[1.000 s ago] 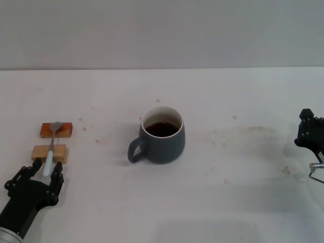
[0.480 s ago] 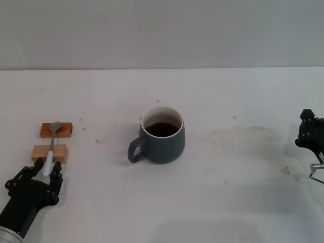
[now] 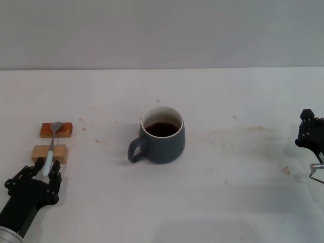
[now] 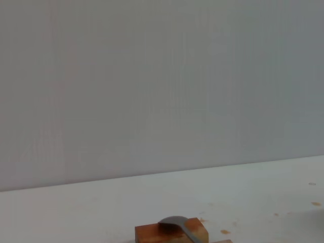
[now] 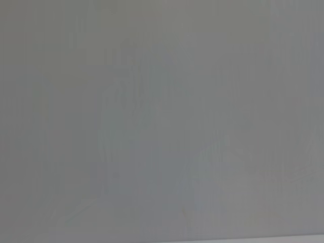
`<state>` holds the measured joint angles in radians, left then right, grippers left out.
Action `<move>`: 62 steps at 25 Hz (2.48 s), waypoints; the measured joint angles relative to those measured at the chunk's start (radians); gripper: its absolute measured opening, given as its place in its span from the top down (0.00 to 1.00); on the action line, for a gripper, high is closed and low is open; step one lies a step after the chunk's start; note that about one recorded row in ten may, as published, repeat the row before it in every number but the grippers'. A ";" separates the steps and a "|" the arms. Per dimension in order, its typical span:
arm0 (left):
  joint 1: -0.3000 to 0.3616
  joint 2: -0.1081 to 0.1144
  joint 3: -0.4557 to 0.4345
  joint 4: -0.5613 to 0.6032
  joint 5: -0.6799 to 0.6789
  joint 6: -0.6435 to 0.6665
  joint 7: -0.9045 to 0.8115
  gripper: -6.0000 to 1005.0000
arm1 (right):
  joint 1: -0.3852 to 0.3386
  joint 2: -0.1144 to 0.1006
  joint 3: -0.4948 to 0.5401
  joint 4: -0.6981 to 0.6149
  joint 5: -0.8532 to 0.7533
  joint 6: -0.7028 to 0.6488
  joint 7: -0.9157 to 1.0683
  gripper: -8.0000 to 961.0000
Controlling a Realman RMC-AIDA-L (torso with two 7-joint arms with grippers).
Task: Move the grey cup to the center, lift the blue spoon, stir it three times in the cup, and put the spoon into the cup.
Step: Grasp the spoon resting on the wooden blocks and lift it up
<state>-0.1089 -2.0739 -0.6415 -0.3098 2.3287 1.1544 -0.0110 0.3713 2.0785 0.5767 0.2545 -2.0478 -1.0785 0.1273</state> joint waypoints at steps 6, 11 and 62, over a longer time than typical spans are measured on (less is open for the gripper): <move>0.000 0.000 0.000 0.000 0.000 -0.004 0.000 0.65 | 0.000 0.000 0.001 -0.001 0.000 0.000 0.000 0.99; 0.000 0.001 0.000 0.000 0.000 -0.004 0.000 0.65 | 0.000 0.000 0.002 -0.001 0.000 0.000 0.000 0.99; 0.036 0.016 0.015 -0.091 -0.001 0.122 0.097 0.82 | -0.019 0.000 0.002 0.002 0.001 -0.027 0.000 0.99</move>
<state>-0.0729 -2.0582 -0.6262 -0.4006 2.3277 1.2768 0.0864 0.3525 2.0785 0.5783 0.2562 -2.0472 -1.1052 0.1273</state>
